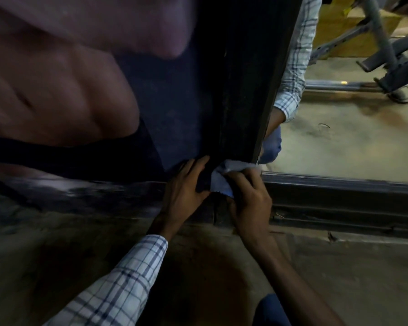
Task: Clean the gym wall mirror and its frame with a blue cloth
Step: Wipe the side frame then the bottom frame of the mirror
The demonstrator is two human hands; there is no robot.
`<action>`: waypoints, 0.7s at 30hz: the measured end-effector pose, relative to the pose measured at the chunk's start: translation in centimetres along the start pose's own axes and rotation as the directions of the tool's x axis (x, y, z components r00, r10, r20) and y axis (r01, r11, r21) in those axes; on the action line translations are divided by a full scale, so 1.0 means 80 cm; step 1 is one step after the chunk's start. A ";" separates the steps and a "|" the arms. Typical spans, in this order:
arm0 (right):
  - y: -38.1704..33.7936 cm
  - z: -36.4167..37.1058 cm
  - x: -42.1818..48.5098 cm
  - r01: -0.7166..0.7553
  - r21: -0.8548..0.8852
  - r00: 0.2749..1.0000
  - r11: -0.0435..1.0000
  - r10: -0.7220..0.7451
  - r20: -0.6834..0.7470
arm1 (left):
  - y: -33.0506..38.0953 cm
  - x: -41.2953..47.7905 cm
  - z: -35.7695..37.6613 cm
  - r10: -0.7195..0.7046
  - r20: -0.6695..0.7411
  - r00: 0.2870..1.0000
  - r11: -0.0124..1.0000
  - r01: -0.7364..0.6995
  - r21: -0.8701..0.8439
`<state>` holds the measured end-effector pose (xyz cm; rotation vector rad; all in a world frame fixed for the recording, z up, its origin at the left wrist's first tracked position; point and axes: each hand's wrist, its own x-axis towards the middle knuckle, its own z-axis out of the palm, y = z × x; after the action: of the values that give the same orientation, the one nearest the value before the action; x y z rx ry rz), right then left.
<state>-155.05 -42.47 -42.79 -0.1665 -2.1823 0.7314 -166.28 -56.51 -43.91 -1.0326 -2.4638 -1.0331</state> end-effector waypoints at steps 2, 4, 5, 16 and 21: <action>0.013 0.009 -0.017 -0.015 -0.025 0.999 1.000 0.017 0.051 | 0.003 0.000 0.005 0.038 0.005 0.999 0.999 -0.038 0.004; 0.022 0.013 -0.027 -0.048 -0.031 0.997 0.998 0.049 0.057 | 0.004 0.001 0.004 0.052 0.003 0.999 0.999 -0.052 0.002; 0.025 0.017 -0.033 -0.065 -0.039 0.996 0.997 0.068 0.065 | 0.002 0.002 0.003 0.057 0.009 0.998 0.998 -0.057 0.012; 0.037 0.022 -0.074 -0.336 0.046 0.934 0.941 0.327 0.142 | 0.003 -0.024 0.007 -0.008 -0.062 0.998 0.999 0.005 -0.051; 0.037 -0.011 -0.070 -0.601 0.418 0.772 0.681 0.630 0.084 | 0.022 -0.049 0.017 -0.262 0.005 0.965 0.926 0.253 -0.281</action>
<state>-151.05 -41.56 -47.67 -0.7186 -1.8277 1.5427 -162.25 -56.65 -45.91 -0.7666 -2.5240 -1.5048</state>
